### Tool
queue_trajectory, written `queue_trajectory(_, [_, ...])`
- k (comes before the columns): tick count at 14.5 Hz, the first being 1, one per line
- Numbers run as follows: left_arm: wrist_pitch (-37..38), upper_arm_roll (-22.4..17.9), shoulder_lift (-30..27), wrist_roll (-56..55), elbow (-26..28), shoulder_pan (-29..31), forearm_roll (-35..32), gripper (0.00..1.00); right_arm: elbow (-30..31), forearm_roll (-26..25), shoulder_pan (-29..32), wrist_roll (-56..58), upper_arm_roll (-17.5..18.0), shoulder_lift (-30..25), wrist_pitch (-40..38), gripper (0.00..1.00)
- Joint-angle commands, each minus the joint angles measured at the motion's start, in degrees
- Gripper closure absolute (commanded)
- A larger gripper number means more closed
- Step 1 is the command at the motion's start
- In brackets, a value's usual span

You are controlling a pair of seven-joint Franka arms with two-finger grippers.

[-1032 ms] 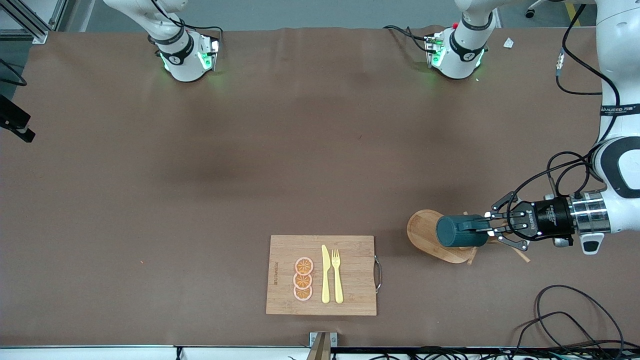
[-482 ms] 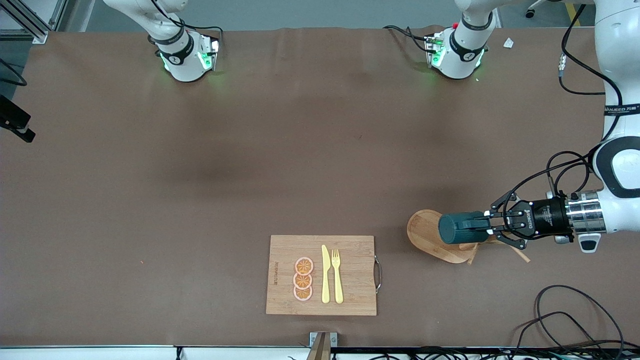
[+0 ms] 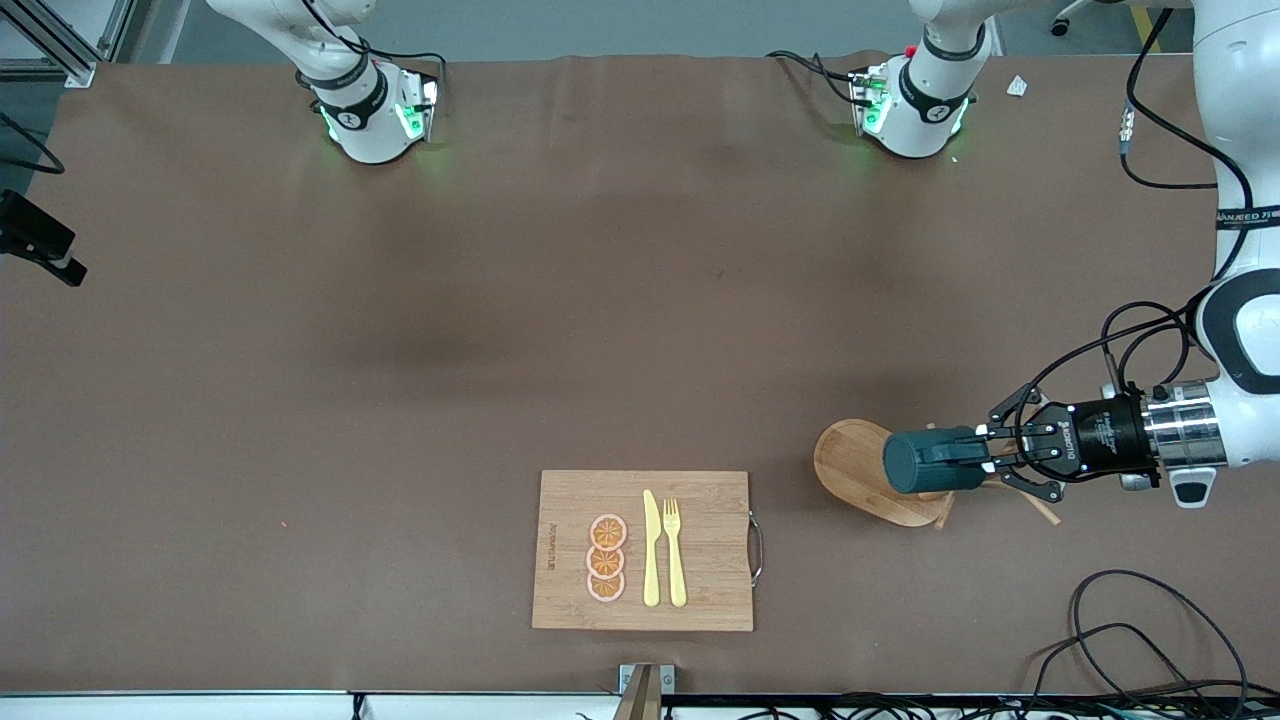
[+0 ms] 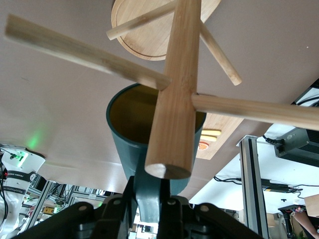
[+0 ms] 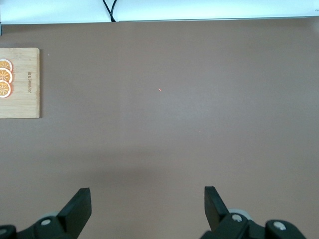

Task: Pass cup and hang on rack
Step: 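Lower the mug handle onto a rack peg with the left gripper, then open the left gripper and pull it away from the mug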

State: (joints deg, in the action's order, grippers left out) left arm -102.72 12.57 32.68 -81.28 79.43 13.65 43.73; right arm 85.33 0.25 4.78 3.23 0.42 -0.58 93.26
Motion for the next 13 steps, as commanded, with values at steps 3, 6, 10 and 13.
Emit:
queue_trajectory(3, [0.0, 0.3, -0.2, -1.2, -0.3, 0.2, -1.1, 0.93, -0.2, -0.1, 0.8, -0.1, 0.1, 0.1, -0.5, 0.0])
queue_trajectory(6, [0.0, 0.2, -0.1, -1.2, -0.3, 0.4, -1.0, 0.86, -0.2, -0.2, 1.0, -0.2, 0.1, 0.7, -0.4, 0.0])
queue_trajectory(10, [0.0, 0.3, 0.0, -1.4, -0.6, 0.4, -0.8, 0.55, -0.2, -0.2, 0.9, -0.2, 0.1, 1.0, -0.4, 0.0])
queue_trajectory(13, [0.0, 0.3, -0.3, -1.4, -0.6, 0.2, -0.8, 0.07, -0.2, -0.2, 0.9, -0.1, 0.1, 1.2, -0.3, 0.0])
